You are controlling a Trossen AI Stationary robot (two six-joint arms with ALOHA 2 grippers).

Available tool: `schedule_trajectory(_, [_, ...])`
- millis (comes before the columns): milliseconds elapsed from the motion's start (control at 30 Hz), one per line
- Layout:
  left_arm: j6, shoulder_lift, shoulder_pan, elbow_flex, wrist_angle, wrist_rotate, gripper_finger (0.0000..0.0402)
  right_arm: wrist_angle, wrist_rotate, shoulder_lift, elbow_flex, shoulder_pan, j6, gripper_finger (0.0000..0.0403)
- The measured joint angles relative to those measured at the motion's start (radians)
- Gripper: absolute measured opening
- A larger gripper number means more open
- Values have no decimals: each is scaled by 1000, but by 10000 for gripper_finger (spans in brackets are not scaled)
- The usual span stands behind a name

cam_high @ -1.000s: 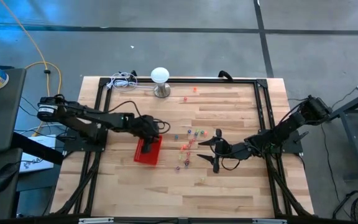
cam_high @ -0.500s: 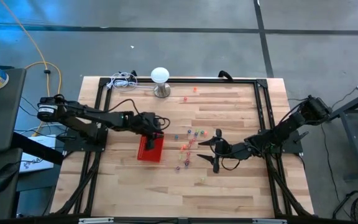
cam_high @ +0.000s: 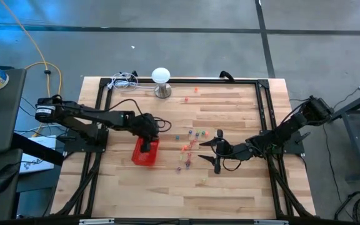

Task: Pick & Place Dice
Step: Put the green die into the red basket

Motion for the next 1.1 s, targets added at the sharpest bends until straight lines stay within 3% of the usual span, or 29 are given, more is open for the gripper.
schedule_trajectory(333, [32,0,-57,34,-6,-21,70,0,0,0,0,0,3,219])
schedule_trajectory(700, [80,0,-85,88,-5,-165,70,0,-1,0,0,0,3,219])
schedule_trajectory(933, [40,-64,-135,128,-172,-134,70,-10,-3,0,0,0,3,219])
schedule_trajectory(1100, [-75,-90,-165,129,-322,35,70,-14,-3,0,0,0,3,219])
